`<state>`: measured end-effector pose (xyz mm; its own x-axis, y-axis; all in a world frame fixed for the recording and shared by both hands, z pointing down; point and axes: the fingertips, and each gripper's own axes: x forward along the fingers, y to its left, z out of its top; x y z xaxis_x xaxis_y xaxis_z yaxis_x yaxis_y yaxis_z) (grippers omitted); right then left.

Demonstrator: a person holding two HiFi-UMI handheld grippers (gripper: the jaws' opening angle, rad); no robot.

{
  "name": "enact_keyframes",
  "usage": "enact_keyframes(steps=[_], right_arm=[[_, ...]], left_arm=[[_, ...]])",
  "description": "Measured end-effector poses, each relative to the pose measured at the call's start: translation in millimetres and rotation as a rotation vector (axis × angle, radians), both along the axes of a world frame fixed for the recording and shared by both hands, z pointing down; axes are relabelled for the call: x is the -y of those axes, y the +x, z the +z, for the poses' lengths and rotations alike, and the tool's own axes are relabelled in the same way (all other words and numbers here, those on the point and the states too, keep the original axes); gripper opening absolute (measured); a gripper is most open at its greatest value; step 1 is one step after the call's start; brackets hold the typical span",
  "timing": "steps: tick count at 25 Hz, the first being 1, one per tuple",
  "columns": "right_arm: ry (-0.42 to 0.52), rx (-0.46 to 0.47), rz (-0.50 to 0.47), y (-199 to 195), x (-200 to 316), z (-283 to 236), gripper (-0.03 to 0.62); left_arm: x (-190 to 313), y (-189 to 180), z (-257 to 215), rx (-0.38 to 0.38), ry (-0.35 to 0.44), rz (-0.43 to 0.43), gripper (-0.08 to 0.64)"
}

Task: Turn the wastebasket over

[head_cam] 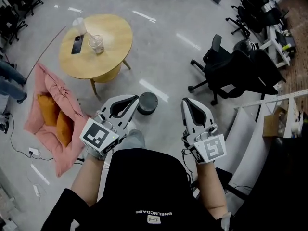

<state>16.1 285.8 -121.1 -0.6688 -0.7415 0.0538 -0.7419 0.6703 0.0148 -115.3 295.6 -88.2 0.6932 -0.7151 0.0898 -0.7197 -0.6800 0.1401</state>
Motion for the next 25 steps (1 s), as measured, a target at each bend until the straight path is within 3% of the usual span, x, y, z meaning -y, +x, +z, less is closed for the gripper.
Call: enact_keyframes(steps=[8,12,19,25], right_arm=[[-0.065,-0.130,-0.035,-56.0,90.0,27.0,0.011],[-0.090,-0.134,-0.091,-73.9,116.1,41.7,0.011],[-0.165,-0.243,-0.194,-88.6,162.9,82.0,0.012],[-0.273,-0.274,-0.388,-92.6,195.4,146.9,0.012]], left_arm=[[66.9,-62.0,31.9,-0.035,-0.083,-0.051,0.015],[83.0,-79.9,48.0,-0.012,-0.106,-0.096,0.015],[100.0,-88.5,85.7,0.005,-0.201,-0.214,0.015],[110.8,-76.9,151.0,0.004,-0.345,-0.329,0.017]])
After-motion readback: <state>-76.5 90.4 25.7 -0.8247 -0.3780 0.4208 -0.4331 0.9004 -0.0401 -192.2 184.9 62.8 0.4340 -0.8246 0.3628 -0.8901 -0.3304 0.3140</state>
